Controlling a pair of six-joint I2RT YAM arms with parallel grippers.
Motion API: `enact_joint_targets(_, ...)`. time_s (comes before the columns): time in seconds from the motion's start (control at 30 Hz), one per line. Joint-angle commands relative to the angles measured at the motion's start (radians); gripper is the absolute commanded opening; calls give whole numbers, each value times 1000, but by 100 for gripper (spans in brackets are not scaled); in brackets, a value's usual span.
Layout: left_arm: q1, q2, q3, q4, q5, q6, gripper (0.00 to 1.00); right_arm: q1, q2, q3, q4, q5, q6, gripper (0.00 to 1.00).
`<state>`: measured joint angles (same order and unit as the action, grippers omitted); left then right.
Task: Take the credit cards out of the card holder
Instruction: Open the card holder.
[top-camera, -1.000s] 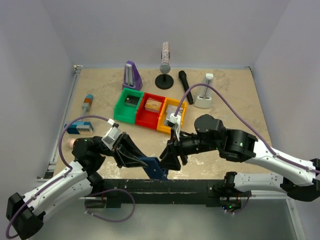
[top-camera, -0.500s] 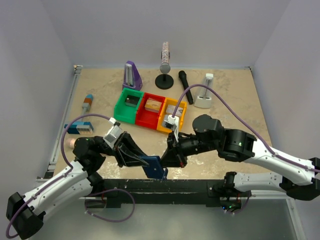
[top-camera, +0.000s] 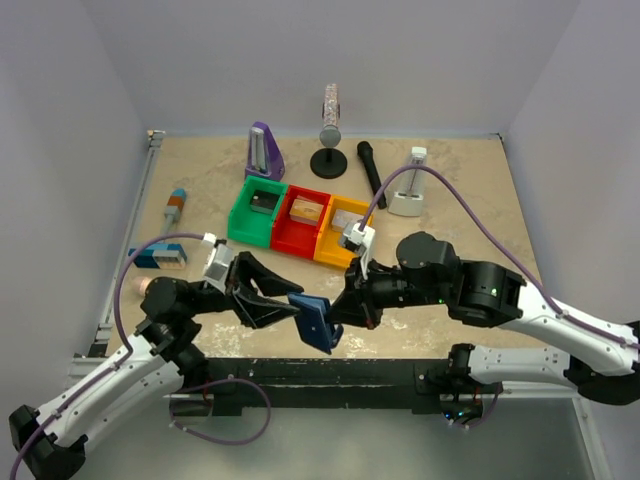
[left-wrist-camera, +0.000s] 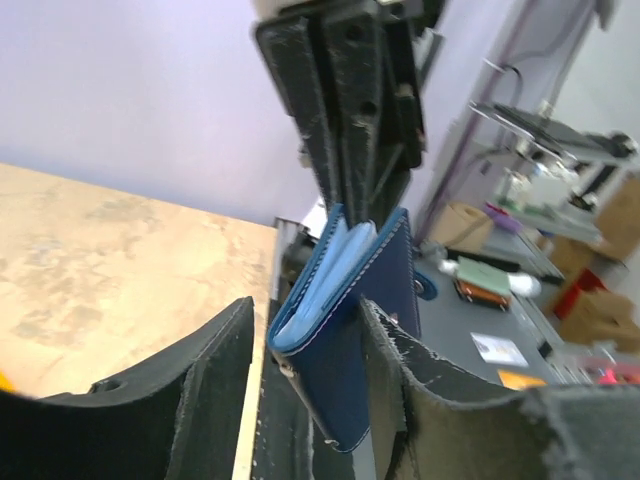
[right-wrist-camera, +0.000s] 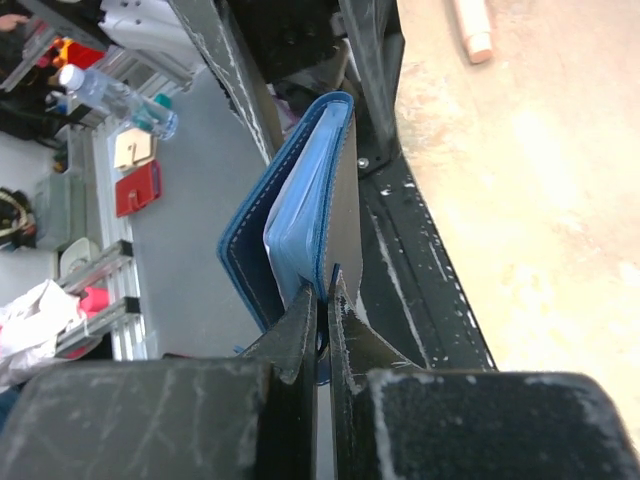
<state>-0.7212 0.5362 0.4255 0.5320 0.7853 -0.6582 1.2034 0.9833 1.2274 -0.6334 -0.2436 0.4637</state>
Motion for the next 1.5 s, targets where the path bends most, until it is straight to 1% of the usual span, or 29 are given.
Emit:
enact_joint_targets(0.0,0,-56,18,-163,-227,84,53,-2,-34,6,-18,90,-26,0)
enact_joint_targets(0.03,0,-68,22,-199,-269,86,56,-2,-37,9,-32,111,-31,0)
enact_joint_targets(0.1,0,-84,41,-300,-364,78,67,-2,-38,20,-70,173,-36,0)
enact_joint_targets(0.13,2,-88,61,-369,-421,57,74,-2,-38,29,-95,214,-37,0)
enact_joint_targets(0.17,0,-93,84,-444,-496,11,88,-4,-37,35,-118,240,-39,0)
enact_joint_targets(0.2,0,-97,97,-479,-547,-29,95,-2,-32,44,-135,292,-37,0)
enact_joint_targets(0.23,2,-99,104,-493,-560,-43,100,-2,-28,59,-165,335,-39,0)
enact_joint_targets(0.33,0,-70,122,-497,-508,-49,100,-2,-5,90,-236,460,-33,0)
enact_joint_targets(0.47,0,57,177,-523,-379,-64,100,-2,20,103,-287,562,4,0)
enact_joint_targets(0.53,-3,112,161,-472,-341,-118,100,-2,37,112,-304,599,22,0)
enact_joint_targets(0.6,-14,134,124,-381,-322,-158,100,-2,54,118,-310,621,35,0)
enact_joint_targets(0.67,-38,148,101,-298,-330,-173,100,-2,74,129,-321,648,55,0)
enact_joint_targets(0.7,-49,156,102,-291,-337,-169,100,-2,80,132,-325,656,65,0)
enact_joint_targets(0.87,-83,189,143,-325,-385,-138,100,-2,91,138,-321,687,110,0)
enact_joint_targets(1.13,-121,240,148,-308,-416,-129,100,-2,101,135,-289,646,141,0)
enact_joint_targets(1.3,-123,226,118,-273,-429,-127,93,-2,72,106,-258,629,168,0)
enact_joint_targets(1.47,-124,232,119,-265,-436,-121,87,-2,61,90,-252,621,200,0)
